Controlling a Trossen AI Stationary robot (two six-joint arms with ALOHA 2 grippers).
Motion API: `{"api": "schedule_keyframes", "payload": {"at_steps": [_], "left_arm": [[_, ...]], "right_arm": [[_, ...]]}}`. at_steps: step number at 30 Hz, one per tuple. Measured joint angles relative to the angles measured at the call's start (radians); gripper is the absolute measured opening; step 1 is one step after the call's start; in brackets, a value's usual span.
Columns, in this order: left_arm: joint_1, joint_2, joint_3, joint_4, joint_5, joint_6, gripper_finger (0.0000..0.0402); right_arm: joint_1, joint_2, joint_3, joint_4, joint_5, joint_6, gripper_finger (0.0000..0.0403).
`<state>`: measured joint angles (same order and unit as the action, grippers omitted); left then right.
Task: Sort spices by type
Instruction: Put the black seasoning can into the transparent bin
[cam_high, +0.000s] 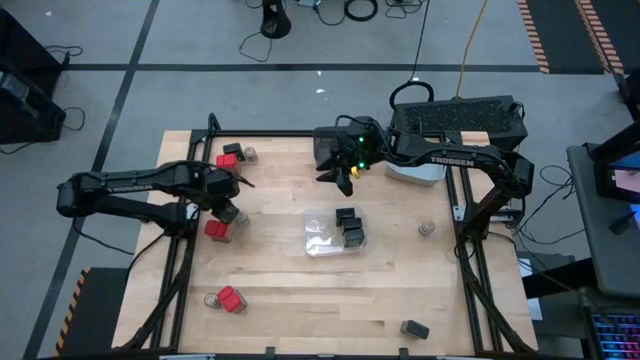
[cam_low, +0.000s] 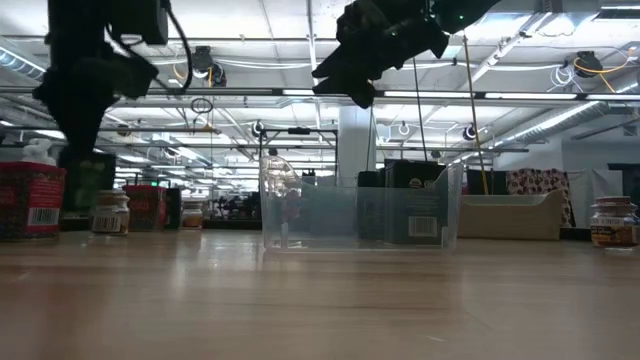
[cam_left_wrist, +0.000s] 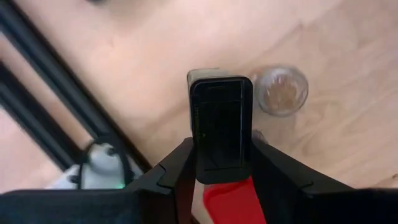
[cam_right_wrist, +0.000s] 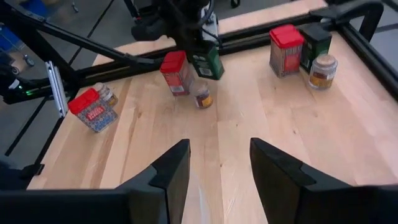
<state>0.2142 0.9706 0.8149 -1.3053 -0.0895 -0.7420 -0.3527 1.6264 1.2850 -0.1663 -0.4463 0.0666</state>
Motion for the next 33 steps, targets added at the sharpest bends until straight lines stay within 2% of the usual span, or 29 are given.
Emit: {"api": "schedule_keyframes", "payload": {"at_steps": [5, 11, 14, 19, 23, 28, 33], "left_arm": [[0.055, -0.006, 0.11, 0.009, 0.003, 0.074, 0.0141], [0.098, 0.033, 0.233, 0.21, 0.177, 0.157, 0.0141], [0.112, 0.102, 0.304, 0.289, 0.258, 0.19, 0.0138], [0.113, 0.263, 0.461, 0.306, 0.346, 0.297, 0.0124], [0.113, 0.347, 0.551, 0.281, 0.346, 0.402, 0.0108], [0.113, 0.358, 0.55, 0.224, 0.252, 0.52, 0.01], [0.128, 0.355, 0.536, 0.186, 0.167, 0.631, 0.01]], "right_arm": [[0.0, 0.0, 0.011, 0.044, -0.001, 0.006, 0.015], [0.014, 0.0, 0.12, -0.014, -0.001, 0.035, 0.015], [0.028, 0.0, 0.188, -0.077, -0.004, -0.009, 0.015], [0.026, 0.0, 0.266, -0.19, -0.036, -0.007, 0.0152], [0.019, 0.0, 0.268, -0.275, -0.057, -0.029, 0.0163], [0.023, -0.003, 0.267, -0.444, -0.056, -0.103, 0.0175], [0.033, 0.022, 0.261, -0.454, -0.053, -0.107, 0.0176]]}}
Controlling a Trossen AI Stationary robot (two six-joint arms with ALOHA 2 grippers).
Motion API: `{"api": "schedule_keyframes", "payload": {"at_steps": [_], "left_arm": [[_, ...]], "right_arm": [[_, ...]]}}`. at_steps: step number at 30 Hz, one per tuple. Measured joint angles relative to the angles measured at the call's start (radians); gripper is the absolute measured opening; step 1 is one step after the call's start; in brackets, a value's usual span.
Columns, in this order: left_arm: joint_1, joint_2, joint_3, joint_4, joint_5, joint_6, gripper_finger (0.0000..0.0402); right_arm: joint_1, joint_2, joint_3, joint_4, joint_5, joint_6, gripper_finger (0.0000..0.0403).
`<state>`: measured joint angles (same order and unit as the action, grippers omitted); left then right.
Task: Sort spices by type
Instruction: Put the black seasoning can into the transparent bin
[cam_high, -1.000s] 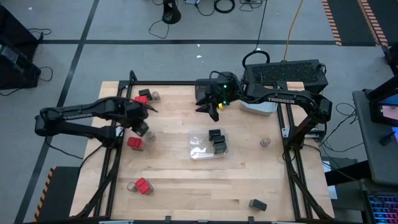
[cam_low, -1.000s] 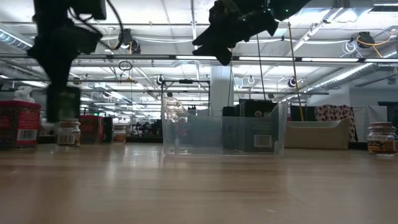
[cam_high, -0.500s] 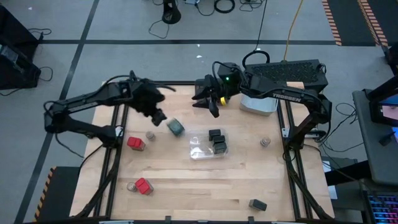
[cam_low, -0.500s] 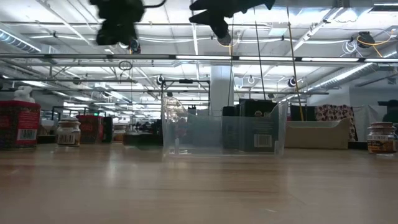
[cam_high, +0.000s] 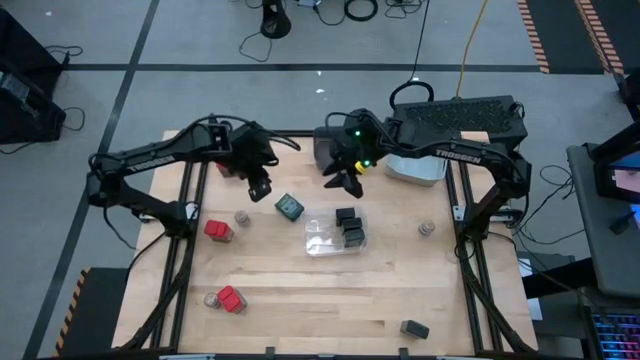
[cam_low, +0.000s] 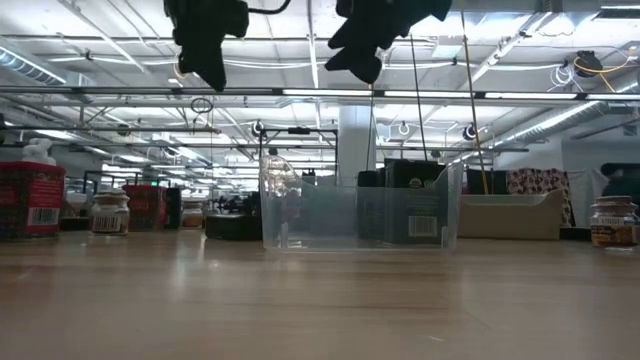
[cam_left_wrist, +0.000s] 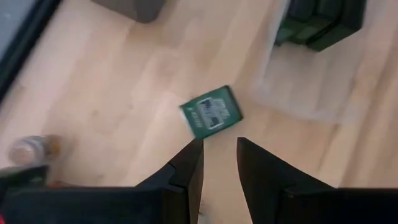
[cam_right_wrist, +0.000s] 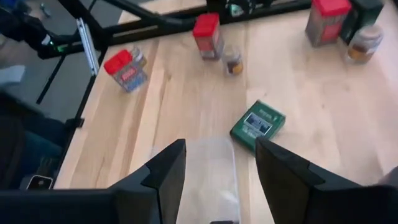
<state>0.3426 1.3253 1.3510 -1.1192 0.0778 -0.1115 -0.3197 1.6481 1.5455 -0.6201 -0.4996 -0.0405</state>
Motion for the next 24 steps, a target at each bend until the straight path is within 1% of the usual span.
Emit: {"api": "schedule_keyframes", "payload": {"at_steps": [3, 6, 9, 11, 14, 17, 20, 24], "left_arm": [[0.015, 0.009, -0.026, -0.004, 0.001, 0.068, 0.01], [0.017, 0.052, -0.079, -0.004, 0.033, 0.173, 0.0102], [0.018, 0.102, -0.113, 0.028, 0.037, 0.24, 0.0117], [0.019, 0.146, -0.117, 0.054, 0.036, 0.241, 0.0134], [0.023, 0.204, -0.117, 0.128, 0.031, 0.146, 0.0159], [0.031, 0.272, -0.117, 0.148, 0.027, 0.125, 0.0166], [0.03, 0.34, -0.117, 0.147, 0.028, 0.149, 0.0153], [0.031, 0.389, -0.117, 0.176, 0.052, 0.178, 0.0107]], "right_arm": [[0.001, 0.003, 0.0, 0.028, 0.0, 0.016, 0.0176], [0.001, 0.003, 0.0, 0.054, 0.005, 0.028, 0.0176], [-0.002, 0.003, 0.0, 0.076, 0.019, 0.029, 0.0176], [-0.002, 0.003, 0.0, 0.067, 0.033, 0.029, 0.0176], [-0.006, 0.003, 0.0, 0.043, 0.037, 0.029, 0.0176], [-0.007, 0.003, 0.0, 0.027, 0.037, 0.029, 0.0176], [-0.006, 0.003, 0.0, 0.006, 0.036, 0.029, 0.0176], [-0.006, 0.003, 0.0, -0.035, 0.036, 0.029, 0.0176]]}}
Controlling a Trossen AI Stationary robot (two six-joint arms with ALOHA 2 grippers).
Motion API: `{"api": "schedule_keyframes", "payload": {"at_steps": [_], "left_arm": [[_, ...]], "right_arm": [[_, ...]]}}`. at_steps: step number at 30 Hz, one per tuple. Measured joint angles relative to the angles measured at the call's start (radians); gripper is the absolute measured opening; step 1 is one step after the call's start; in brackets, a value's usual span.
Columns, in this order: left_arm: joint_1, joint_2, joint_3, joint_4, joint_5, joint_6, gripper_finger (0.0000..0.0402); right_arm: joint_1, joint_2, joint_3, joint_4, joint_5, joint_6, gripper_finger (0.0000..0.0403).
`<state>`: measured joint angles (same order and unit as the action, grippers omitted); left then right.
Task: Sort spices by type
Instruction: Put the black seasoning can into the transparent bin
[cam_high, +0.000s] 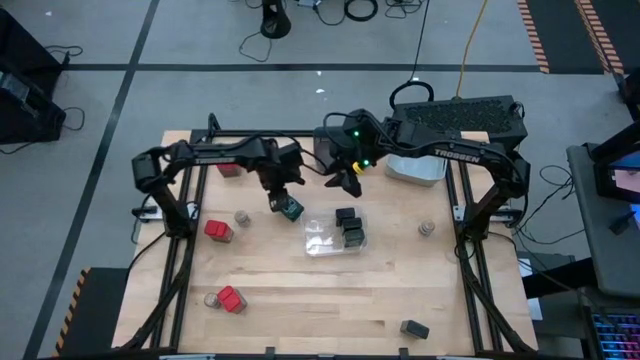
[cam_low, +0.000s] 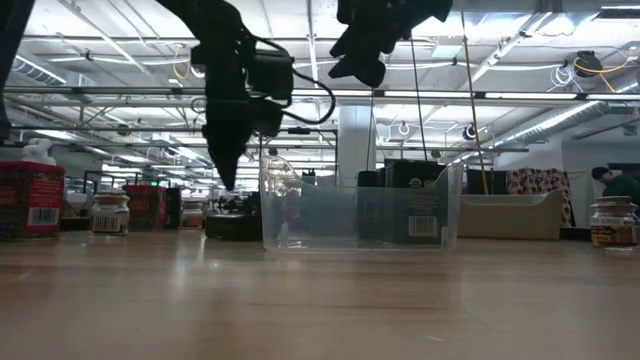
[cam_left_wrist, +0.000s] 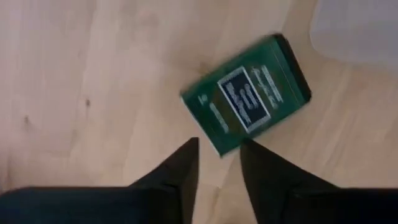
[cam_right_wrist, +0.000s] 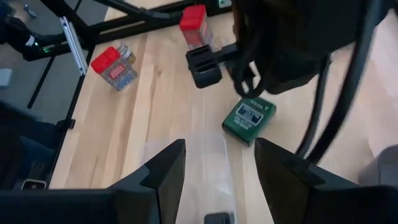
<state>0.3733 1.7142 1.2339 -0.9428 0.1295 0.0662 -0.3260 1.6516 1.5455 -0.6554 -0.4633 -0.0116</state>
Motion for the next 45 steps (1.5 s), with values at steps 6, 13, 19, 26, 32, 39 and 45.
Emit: {"api": "schedule_keyframes", "payload": {"at_steps": [6, 13, 19, 26, 32, 39, 45], "left_arm": [[0.02, -0.017, -0.003, 0.065, -0.001, -0.008, 0.001], [0.06, -0.021, -0.176, 0.188, 0.11, -0.142, 0.0004], [0.036, -0.058, -0.201, 0.244, 0.096, -0.189, 0.0002], [0.036, -0.06, -0.201, 0.255, 0.056, -0.183, 0.0001], [0.04, -0.06, -0.201, 0.257, 0.048, -0.166, 0.0001], [0.039, -0.06, -0.227, 0.263, 0.048, -0.164, 0.0001], [0.039, -0.063, -0.252, 0.282, 0.05, -0.165, 0.0]], "right_arm": [[0.0, 0.0, 0.0, -0.054, 0.0, -0.001, 0.0176], [0.0, 0.0, 0.0, -0.072, 0.0, -0.004, 0.0176], [-0.002, 0.0, 0.0, -0.064, 0.0, -0.016, 0.0176], [-0.011, 0.0, 0.0, -0.041, -0.001, -0.024, 0.0176], [-0.014, 0.0, 0.0, -0.035, -0.001, -0.019, 0.0176], [-0.014, 0.0, 0.0, -0.034, -0.001, -0.019, 0.0176], [-0.014, 0.0, 0.0, -0.033, -0.001, -0.02, 0.0176]]}}
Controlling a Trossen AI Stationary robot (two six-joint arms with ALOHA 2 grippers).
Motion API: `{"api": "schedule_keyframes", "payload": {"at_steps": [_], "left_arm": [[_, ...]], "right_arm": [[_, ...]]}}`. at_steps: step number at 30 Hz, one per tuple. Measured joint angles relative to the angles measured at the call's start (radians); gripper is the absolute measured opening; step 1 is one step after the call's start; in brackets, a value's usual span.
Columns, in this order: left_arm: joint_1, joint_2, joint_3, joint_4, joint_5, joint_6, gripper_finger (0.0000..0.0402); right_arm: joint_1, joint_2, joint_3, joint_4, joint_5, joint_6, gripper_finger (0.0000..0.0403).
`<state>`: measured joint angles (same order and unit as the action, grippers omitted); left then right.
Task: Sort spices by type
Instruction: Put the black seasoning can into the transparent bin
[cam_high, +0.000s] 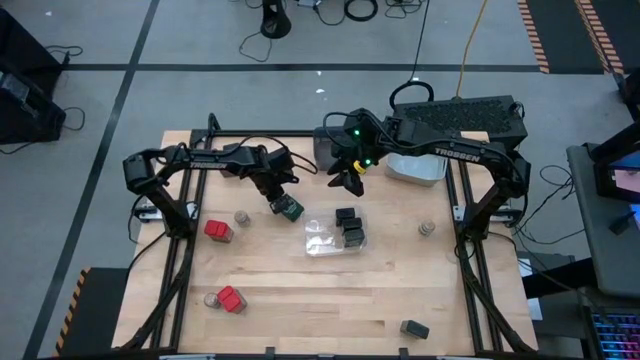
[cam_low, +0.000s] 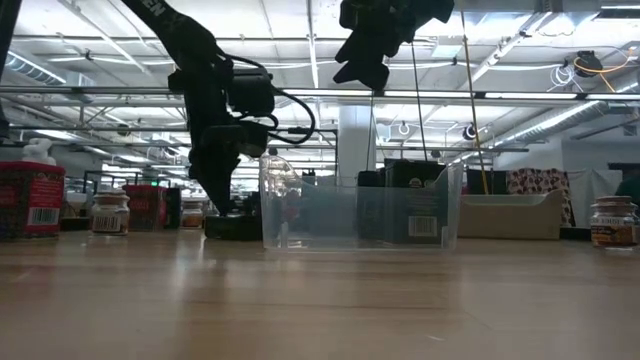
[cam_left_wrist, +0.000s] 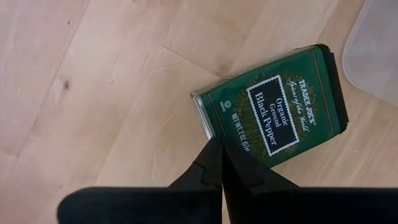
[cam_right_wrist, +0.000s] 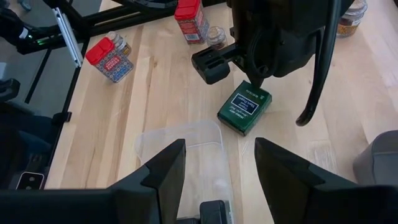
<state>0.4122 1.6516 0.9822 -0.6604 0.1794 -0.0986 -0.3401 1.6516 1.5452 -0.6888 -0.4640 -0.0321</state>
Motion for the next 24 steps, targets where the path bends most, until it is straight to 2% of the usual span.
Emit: {"api": "schedule_keyframes", "payload": {"at_steps": [14, 24], "left_arm": [[0.003, 0.0, -0.009, 0.002, -0.016, 0.001, 0.0], [0.052, 0.006, -0.038, -0.008, -0.043, 0.01, 0.0]], "right_arm": [[0.0, 0.0, 0.0, -0.001, 0.0, -0.005, 0.0176], [0.0, 0.0, 0.0, -0.006, 0.0, -0.006, 0.0176]]}}
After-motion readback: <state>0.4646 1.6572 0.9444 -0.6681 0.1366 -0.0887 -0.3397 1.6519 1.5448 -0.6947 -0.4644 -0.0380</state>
